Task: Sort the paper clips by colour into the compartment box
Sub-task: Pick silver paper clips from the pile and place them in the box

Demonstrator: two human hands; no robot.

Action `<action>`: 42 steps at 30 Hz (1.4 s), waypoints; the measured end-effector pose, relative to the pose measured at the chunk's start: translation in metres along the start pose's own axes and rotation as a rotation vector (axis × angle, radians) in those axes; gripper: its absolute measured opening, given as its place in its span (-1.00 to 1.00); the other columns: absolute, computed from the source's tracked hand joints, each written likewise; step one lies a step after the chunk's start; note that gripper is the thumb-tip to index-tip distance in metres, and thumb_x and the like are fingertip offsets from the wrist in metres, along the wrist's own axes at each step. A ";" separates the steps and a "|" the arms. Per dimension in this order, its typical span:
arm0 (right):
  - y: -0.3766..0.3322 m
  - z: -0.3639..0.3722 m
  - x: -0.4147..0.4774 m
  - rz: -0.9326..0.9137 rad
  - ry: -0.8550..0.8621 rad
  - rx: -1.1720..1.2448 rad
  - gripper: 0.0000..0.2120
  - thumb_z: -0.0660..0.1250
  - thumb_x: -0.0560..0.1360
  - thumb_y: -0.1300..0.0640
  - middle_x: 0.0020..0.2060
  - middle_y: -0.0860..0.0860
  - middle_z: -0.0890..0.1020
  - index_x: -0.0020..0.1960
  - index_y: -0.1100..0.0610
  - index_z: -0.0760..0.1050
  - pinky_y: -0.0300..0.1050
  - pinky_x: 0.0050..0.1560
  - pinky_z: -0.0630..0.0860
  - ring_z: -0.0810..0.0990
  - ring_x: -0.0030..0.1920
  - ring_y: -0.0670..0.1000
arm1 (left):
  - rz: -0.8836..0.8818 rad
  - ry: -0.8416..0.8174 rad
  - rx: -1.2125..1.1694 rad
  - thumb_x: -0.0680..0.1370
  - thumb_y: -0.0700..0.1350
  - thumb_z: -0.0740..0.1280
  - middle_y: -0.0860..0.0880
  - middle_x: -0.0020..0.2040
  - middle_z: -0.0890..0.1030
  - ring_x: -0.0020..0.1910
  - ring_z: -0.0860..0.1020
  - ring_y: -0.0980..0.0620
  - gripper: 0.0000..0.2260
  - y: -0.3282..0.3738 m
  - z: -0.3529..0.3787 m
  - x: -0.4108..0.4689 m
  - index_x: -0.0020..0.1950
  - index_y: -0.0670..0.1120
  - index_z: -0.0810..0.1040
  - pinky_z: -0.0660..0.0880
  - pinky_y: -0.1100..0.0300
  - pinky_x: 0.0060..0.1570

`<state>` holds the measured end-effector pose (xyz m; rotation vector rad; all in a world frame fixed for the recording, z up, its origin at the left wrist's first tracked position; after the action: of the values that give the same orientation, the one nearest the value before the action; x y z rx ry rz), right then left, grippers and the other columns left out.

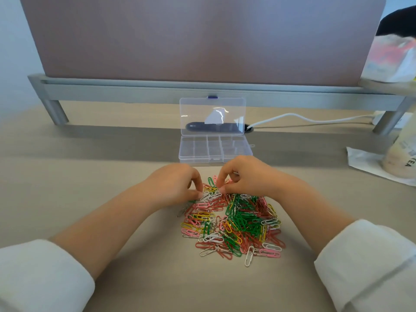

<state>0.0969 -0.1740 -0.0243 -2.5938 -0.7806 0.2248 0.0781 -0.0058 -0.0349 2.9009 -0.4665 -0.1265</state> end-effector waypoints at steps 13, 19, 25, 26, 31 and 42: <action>-0.005 0.006 -0.001 0.050 -0.093 0.110 -0.89 0.06 0.62 0.12 -0.29 -0.06 0.43 -0.07 0.05 0.31 -0.18 -0.29 0.31 0.35 -0.30 -0.05 | -0.065 -0.054 -0.476 0.58 -0.20 0.07 0.00 -0.32 0.36 -0.31 0.29 0.04 -0.76 0.005 -0.006 -0.006 -0.29 -0.06 0.28 0.27 0.16 -0.25; -0.009 0.005 -0.002 0.061 -0.105 0.176 -0.76 0.04 0.56 0.26 -0.35 -0.05 0.45 -0.13 0.00 0.39 -0.13 -0.26 0.37 0.37 -0.34 -0.04 | -0.041 0.044 -0.393 0.63 -0.09 0.04 0.01 -0.34 0.39 -0.36 0.32 0.08 -0.73 0.000 -0.001 -0.001 -0.26 -0.08 0.29 0.29 0.22 -0.30; -0.012 0.007 -0.002 0.031 -0.071 0.151 -0.76 0.13 0.56 0.15 -0.36 -0.11 0.39 -0.27 0.00 0.37 -0.21 -0.28 0.29 0.35 -0.32 -0.12 | -0.051 0.007 -0.390 0.63 -0.15 0.04 0.06 -0.28 0.45 -0.32 0.38 0.14 -0.86 -0.003 0.004 0.000 -0.02 -0.03 0.37 0.33 0.28 -0.30; -0.012 0.007 -0.002 0.009 -0.069 0.103 -0.83 0.20 0.55 0.09 -0.36 -0.13 0.39 -0.22 0.00 0.42 -0.23 -0.28 0.30 0.35 -0.33 -0.15 | -0.049 0.002 -0.395 0.63 -0.18 0.03 0.06 -0.28 0.45 -0.31 0.38 0.15 -0.84 -0.003 0.004 0.000 0.04 -0.03 0.39 0.33 0.30 -0.30; -0.009 0.010 -0.003 -0.031 -0.076 0.028 -0.93 0.41 0.43 0.05 -0.41 -0.16 0.34 -0.10 0.01 0.59 -0.27 -0.34 0.28 0.33 -0.38 -0.19 | -0.054 -0.043 -0.438 0.59 -0.30 0.03 0.04 -0.31 0.43 -0.33 0.36 0.12 -0.74 0.000 0.005 0.001 -0.05 -0.03 0.46 0.32 0.26 -0.29; -0.005 0.010 -0.001 -0.013 -0.118 -0.059 -0.91 0.40 0.44 0.05 -0.36 -0.17 0.37 -0.08 0.02 0.56 -0.28 -0.33 0.29 0.36 -0.33 -0.20 | 0.043 0.058 0.079 0.49 0.11 0.31 0.13 -0.37 0.35 -0.38 0.32 0.20 -0.85 0.007 0.004 -0.003 -0.02 0.09 0.55 0.23 0.29 -0.41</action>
<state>0.0910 -0.1671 -0.0306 -2.6495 -0.8578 0.3593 0.0727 -0.0123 -0.0375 2.9599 -0.5354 -0.0183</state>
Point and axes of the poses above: each hand's wrist, its own x-axis towards the middle knuckle, its own z-axis out of the palm, y = z × x, the point moved 2 cm from there along x, towards the middle knuckle
